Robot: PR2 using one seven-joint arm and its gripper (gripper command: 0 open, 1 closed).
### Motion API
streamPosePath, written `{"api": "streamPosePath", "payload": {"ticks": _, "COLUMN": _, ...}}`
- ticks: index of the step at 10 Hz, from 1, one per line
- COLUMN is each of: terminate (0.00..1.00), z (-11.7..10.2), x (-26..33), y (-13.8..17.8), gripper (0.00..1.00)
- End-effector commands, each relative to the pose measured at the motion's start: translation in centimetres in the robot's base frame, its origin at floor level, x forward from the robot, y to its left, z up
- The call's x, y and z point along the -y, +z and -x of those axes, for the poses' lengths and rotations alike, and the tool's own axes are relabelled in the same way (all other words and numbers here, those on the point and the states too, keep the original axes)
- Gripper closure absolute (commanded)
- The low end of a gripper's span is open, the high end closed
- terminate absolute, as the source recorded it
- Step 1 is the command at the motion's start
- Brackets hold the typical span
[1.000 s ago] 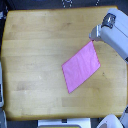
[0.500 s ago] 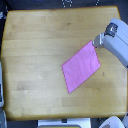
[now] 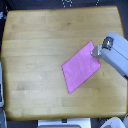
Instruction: Folding a cloth
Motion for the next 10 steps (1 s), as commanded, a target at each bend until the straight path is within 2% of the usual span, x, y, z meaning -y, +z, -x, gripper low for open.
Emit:
{"api": "streamPosePath", "payload": {"ticks": 1, "terminate": 0.0, "z": 0.1, "x": 0.8, "y": -5.0, "gripper": 0.0}}
{"api": "streamPosePath", "payload": {"ticks": 5, "terminate": 0.0, "z": -1.3, "x": 0.4, "y": -6.4, "gripper": 0.0}}
{"api": "streamPosePath", "payload": {"ticks": 9, "terminate": 0.0, "z": -0.6, "x": -0.2, "y": -7.5, "gripper": 0.0}}
{"api": "streamPosePath", "payload": {"ticks": 10, "terminate": 0.0, "z": -1.0, "x": -0.5, "y": -7.2, "gripper": 1.0}}
